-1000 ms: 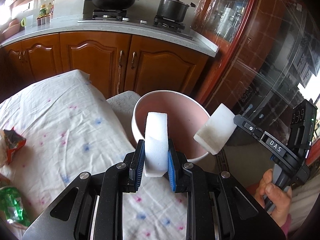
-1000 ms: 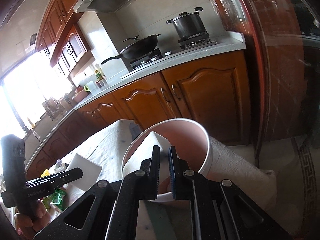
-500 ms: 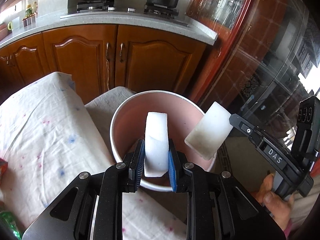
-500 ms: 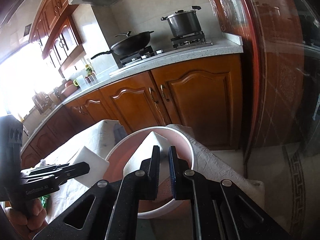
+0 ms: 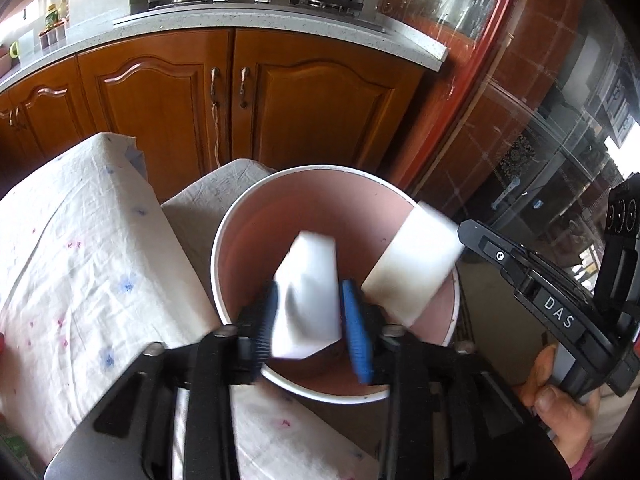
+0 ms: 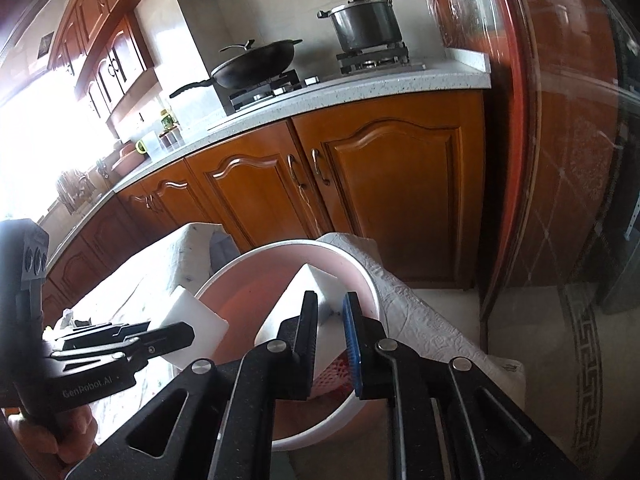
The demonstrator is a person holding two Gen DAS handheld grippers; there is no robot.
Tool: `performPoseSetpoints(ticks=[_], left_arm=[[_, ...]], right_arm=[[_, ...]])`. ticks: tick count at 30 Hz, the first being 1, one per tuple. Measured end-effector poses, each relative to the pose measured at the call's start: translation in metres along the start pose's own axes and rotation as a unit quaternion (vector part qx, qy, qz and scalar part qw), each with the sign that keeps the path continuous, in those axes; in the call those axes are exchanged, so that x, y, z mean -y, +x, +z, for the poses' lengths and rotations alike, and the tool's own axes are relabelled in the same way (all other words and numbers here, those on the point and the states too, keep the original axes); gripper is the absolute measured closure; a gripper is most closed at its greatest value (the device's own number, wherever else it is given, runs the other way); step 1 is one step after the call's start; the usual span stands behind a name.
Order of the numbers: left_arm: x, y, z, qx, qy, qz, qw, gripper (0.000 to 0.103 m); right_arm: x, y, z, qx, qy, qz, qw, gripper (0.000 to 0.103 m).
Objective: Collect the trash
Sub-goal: 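Carry both sponge blocks over the bucket and open both tools to drop them, then move both tools back over the table toward the crumpled tissues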
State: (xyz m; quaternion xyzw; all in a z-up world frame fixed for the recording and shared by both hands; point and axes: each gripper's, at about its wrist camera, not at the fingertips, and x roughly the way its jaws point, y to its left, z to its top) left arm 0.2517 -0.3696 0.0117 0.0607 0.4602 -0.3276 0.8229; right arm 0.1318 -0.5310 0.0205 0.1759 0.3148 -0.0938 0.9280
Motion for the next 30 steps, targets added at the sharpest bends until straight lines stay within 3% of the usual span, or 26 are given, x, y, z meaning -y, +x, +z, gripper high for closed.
performPoseSetpoints(ticks=[1,2,4,8,15,25,30], left_arm=[[-0.002,-0.001,-0.001,0.004,-0.005,-0.003,1.0000,0.053],[-0.004,-0.002,-0.001,0.005,-0.008,-0.005,0.9999,0.051],[-0.005,-0.003,-0.002,0.006,-0.010,-0.006,0.9999,0.051],[-0.009,-0.010,-0.007,0.011,-0.011,-0.009,0.9998,0.051],[-0.020,-0.024,-0.019,0.019,-0.023,-0.009,0.9995,0.051],[-0.054,-0.062,-0.044,0.047,-0.063,0.001,0.9969,0.051],[-0.072,-0.080,-0.062,0.058,-0.079,0.011,0.9951,0.051]], right_arm=[[0.001,0.001,0.001,-0.001,0.002,0.001,1.000,0.082],[0.002,0.002,0.001,-0.003,0.006,0.003,1.000,0.080],[0.003,0.001,0.000,-0.003,0.012,0.009,1.000,0.063],[0.004,-0.004,-0.001,0.006,0.018,0.010,1.000,0.062],[-0.002,-0.015,-0.004,0.018,0.023,0.028,0.999,0.051],[-0.030,-0.030,-0.013,0.026,0.015,0.065,0.997,0.035],[-0.050,-0.036,-0.023,0.028,0.011,0.088,0.996,0.034]])
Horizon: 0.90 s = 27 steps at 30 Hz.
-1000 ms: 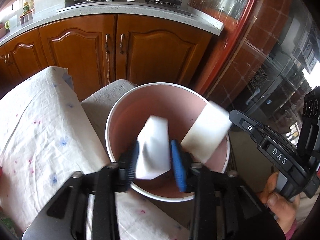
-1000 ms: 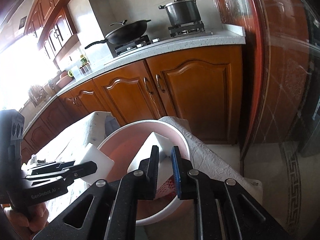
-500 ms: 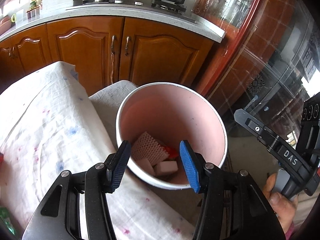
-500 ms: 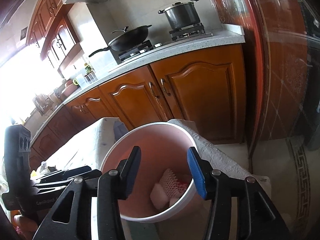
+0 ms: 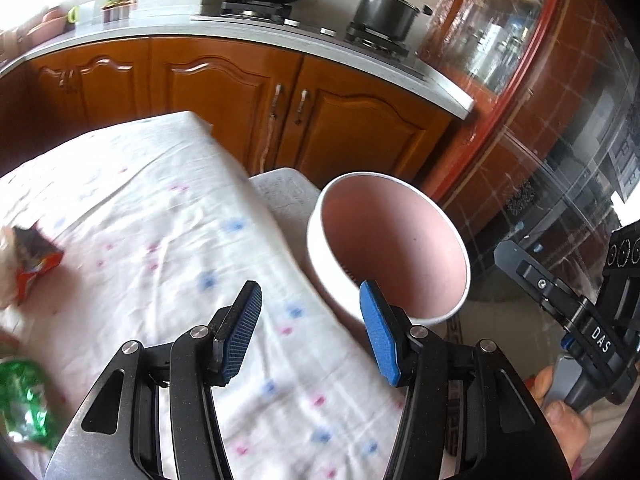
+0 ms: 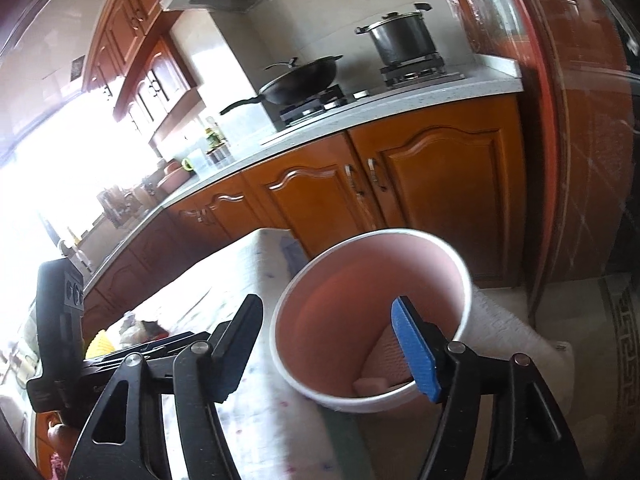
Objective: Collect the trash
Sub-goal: 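Move both tools back over the table toward the crumpled tissues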
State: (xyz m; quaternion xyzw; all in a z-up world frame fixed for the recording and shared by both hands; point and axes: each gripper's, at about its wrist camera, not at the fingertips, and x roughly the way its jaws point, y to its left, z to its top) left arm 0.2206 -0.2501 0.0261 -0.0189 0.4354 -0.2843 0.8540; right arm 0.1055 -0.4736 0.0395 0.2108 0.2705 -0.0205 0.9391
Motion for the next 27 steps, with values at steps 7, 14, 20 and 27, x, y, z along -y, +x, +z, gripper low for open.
performPoseSetpoints(ticks=[7,14,20,27], left_arm=[[-0.039,-0.033,-0.024,0.021,-0.038,0.013,0.9990,0.051],[-0.077,-0.059,-0.049,0.032,-0.068,0.031,0.9967,0.046],[-0.104,-0.084,-0.062,0.049,-0.088,0.051,0.9937,0.043],[-0.135,-0.112,-0.077,0.066,-0.112,0.067,0.9892,0.043]], right_arm=[[-0.034,0.005,-0.019,-0.019,-0.009,0.031,0.999,0.031],[-0.065,0.013,-0.040,-0.031,-0.015,0.064,0.997,0.021],[-0.092,0.022,-0.051,-0.048,-0.032,0.085,0.995,0.021],[-0.127,0.032,-0.067,-0.065,-0.053,0.108,0.991,0.021]])
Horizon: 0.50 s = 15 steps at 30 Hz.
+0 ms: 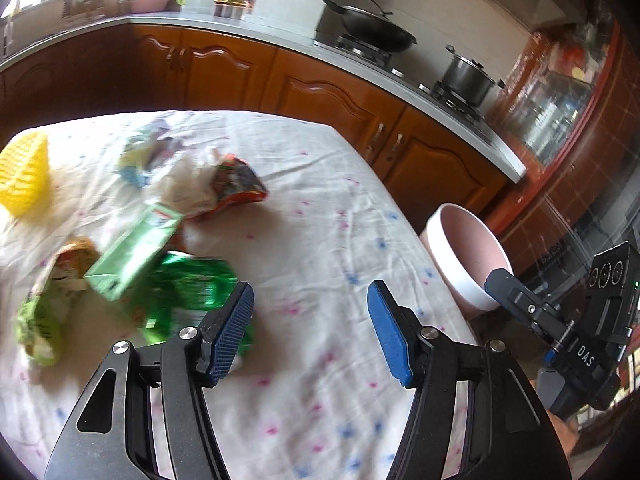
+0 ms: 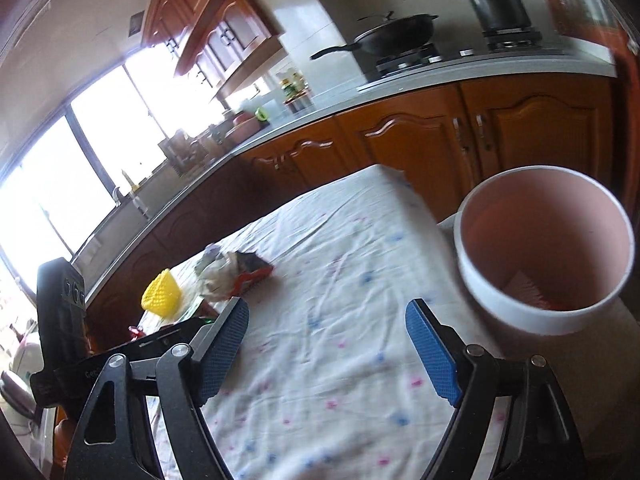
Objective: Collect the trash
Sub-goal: 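Move both tools back over the table toward the crumpled tissues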
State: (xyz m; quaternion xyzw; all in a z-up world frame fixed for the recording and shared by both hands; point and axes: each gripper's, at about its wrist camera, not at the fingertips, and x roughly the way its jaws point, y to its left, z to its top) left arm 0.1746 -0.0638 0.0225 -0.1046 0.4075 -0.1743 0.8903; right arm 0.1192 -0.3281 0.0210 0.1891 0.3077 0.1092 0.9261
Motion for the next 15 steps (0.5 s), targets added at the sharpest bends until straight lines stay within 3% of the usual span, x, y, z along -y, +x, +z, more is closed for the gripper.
performPoseSetpoints(ticks=[15], left_arm=[[-0.067,-0.033,0.010,0.033,-0.043,0.041,0.9977,0.043]], right_arm=[[-0.056,0.042,0.001,-0.029,-0.044,0.033,0.998,0.021]])
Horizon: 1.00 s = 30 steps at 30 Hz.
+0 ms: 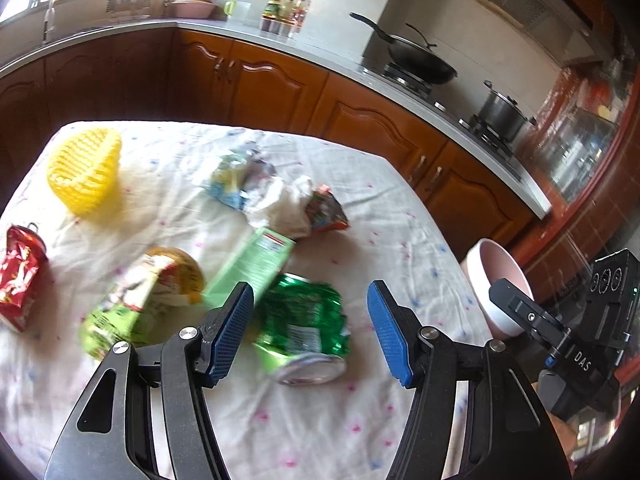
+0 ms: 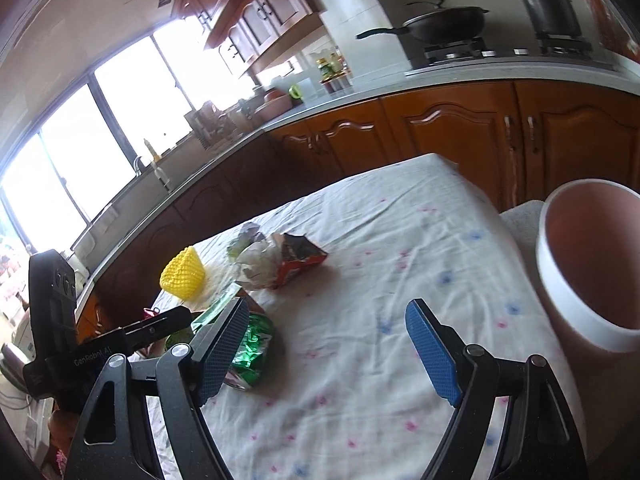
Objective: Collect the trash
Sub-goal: 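Move both tools back over the table toward the crumpled tissues, then grasp crumpled tissue with left tool while right tool grasps white tissue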
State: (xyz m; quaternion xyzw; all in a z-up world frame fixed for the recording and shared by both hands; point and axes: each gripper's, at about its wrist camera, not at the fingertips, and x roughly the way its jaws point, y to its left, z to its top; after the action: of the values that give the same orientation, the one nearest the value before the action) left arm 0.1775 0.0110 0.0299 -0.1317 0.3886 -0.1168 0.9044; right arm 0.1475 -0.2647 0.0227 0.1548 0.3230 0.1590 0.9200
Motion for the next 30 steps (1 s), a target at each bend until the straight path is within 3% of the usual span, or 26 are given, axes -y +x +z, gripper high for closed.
performPoseSetpoints(ticks=[8,19,26,30], left_arm=[[-0.025,-0.002,0.024,0.014,-0.006,0.025,0.9996,0.043],[-0.046,0.028,0.068,0.008,-0.002,0.054,0.9985,0.043],[-0.056,0.068,0.100,-0.017,0.008,0.067,0.9976,0.043],[-0.057,0.088,0.108,-0.030,0.015,0.074,0.9967,0.043]], right_arm=[[-0.025,0.026,0.012,-0.007,-0.027,0.018,0.999,0.022],[-0.047,0.066,0.031,-0.023,-0.051,0.029,0.998,0.054],[-0.061,0.110,0.046,-0.048,-0.055,0.050,0.996,0.057],[-0.073,0.133,0.047,-0.064,-0.069,0.057,0.994,0.063]])
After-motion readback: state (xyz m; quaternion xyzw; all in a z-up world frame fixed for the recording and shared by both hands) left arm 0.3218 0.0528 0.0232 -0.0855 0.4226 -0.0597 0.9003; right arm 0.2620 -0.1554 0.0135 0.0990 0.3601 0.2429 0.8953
